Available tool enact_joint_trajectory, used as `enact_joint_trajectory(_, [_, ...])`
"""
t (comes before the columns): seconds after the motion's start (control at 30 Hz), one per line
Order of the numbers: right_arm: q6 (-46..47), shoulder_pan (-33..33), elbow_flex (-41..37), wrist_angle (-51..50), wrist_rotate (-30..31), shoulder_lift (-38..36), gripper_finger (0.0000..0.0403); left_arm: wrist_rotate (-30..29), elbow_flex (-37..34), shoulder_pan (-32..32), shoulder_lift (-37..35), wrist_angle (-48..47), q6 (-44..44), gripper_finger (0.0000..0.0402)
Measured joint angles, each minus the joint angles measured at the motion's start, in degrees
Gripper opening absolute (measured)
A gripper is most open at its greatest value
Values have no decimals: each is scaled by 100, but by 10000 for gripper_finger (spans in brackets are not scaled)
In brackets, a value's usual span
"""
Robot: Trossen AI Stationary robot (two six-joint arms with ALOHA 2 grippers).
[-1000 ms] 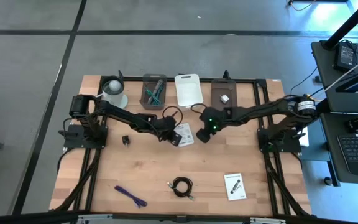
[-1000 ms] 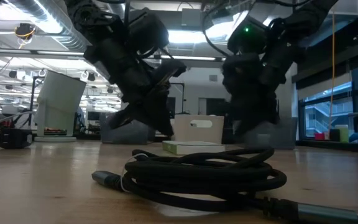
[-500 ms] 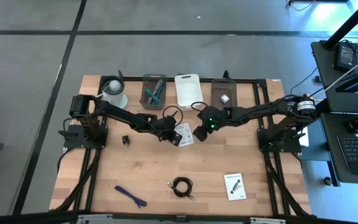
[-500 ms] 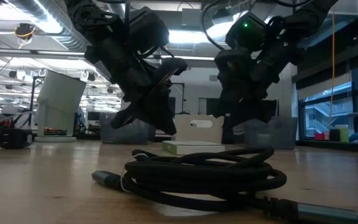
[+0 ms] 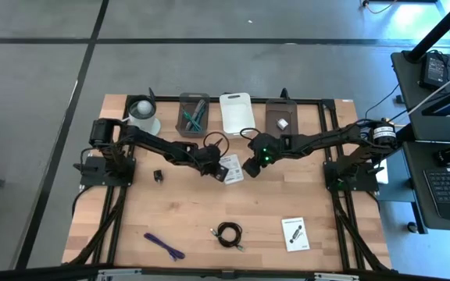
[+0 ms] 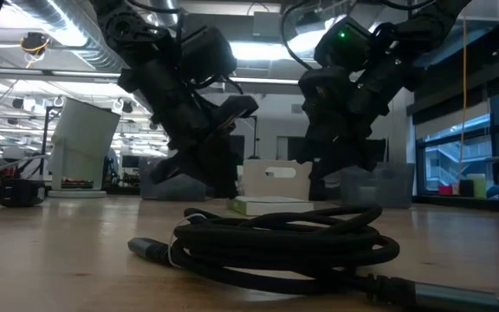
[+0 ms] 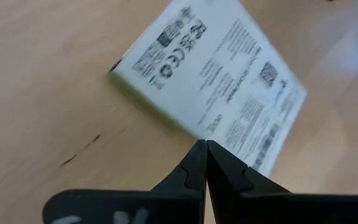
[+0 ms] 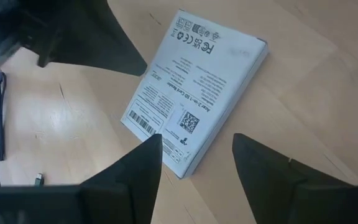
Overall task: Pick and place items into bin
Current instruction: Put the top white card reader box into the white bin
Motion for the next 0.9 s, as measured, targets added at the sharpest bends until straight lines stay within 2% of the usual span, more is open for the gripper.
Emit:
enact_joint_trajectory(0.17, [29,0,0,4,4,0,200,0,1,-1,0,0,31,3])
enact_joint_trajectory(0.3, [310,0,0,6,233,9,200,-2,2,0,0,-113,37,3])
enact_joint_trajectory(0.5, [647,12,2,54,342,346,200,-70,1,0,0,-262,39,3])
enact_joint_trajectory(0.9, [793,31,2,72,334,516,200,7,3,0,0,110,41,3])
